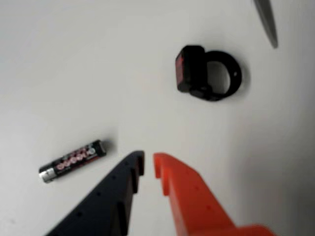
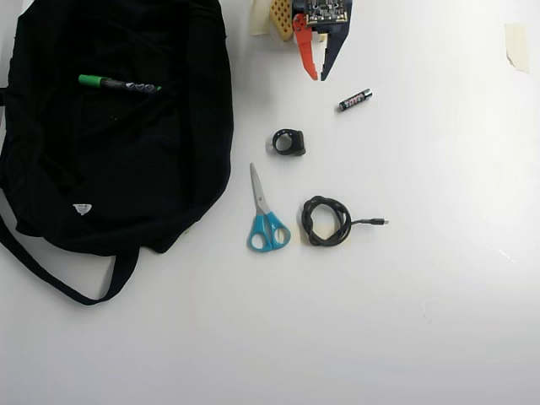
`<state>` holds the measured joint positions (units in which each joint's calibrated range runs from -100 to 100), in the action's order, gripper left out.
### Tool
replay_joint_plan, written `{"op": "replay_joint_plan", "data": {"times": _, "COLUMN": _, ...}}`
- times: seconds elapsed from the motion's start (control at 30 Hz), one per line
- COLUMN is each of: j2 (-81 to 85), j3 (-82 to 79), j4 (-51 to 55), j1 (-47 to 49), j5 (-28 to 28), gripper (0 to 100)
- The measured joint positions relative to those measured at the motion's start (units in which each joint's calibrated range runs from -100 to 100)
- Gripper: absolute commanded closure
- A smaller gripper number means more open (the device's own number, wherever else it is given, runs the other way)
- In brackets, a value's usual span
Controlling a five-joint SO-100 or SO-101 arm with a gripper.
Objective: Put the green marker into the black bag
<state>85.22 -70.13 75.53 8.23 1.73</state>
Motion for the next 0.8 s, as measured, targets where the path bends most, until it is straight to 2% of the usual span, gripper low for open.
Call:
{"op": "replay_joint_plan", "data": {"times": 0.4, "j2": 12.7, "j3": -9.83, "j4": 0.0, "j1": 1.76, "j5": 0.0, "gripper": 98}}
{"op": "replay_joint_plan", "data": {"times": 0.8, "j2": 13.37, "j3": -18.87, "j4": -7.13, "j1": 1.98, "j5": 0.1, "gripper": 98}}
